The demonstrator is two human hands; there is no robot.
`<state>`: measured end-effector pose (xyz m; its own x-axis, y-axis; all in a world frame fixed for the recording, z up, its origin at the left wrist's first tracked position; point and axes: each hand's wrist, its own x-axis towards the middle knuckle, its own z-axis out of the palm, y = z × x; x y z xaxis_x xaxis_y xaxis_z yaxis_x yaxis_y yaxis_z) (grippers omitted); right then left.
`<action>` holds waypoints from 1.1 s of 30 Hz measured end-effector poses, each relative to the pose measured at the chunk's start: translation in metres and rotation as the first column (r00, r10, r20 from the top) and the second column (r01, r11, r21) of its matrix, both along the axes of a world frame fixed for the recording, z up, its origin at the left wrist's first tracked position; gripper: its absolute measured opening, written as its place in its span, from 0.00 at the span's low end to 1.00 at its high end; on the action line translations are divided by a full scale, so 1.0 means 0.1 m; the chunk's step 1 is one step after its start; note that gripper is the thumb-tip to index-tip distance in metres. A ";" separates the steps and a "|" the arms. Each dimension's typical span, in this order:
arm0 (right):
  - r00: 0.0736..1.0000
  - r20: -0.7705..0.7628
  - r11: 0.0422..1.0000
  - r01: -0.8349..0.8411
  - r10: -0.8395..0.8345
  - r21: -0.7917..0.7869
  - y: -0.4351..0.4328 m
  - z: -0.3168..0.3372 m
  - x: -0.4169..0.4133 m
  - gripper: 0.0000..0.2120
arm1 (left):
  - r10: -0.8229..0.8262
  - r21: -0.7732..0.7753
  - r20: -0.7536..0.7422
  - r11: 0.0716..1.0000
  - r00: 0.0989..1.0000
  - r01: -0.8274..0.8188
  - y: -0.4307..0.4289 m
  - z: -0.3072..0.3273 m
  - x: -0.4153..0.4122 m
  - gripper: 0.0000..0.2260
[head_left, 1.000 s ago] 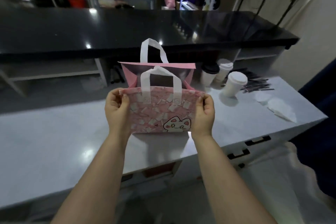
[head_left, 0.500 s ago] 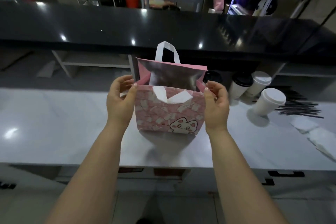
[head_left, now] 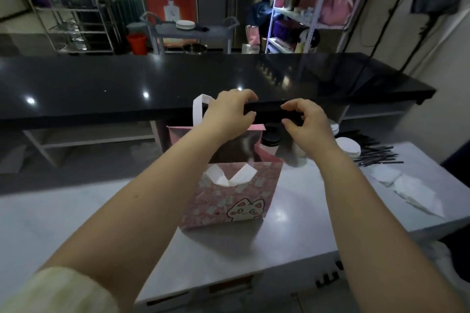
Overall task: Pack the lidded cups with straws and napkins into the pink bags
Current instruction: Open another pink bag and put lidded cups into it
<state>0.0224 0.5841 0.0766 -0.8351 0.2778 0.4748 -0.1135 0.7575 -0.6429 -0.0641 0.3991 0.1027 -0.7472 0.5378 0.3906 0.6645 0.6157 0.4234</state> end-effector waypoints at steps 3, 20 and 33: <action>0.997 0.053 0.991 0.042 -0.049 0.124 0.20 0.06 -0.04 0.16 | -0.069 -0.228 -0.041 0.972 0.997 0.058 0.36 0.03 -0.15 0.17; 0.844 0.529 0.935 -0.254 0.088 0.249 1.08 -1.01 -1.02 0.30 | -0.102 -0.563 0.082 0.816 0.991 0.131 1.29 -0.58 -0.78 0.19; 0.765 0.635 0.896 -0.354 0.112 0.269 0.94 -1.52 -1.59 0.39 | 0.088 -0.636 0.038 0.771 0.995 -0.044 1.31 -0.64 -0.95 0.22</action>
<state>-0.1364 0.6778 -0.0758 -0.9926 -0.0489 -0.1114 -0.0090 0.9427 -0.3336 -0.1594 0.5298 0.0384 -0.8008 0.5950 -0.0691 0.5981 0.8004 -0.0396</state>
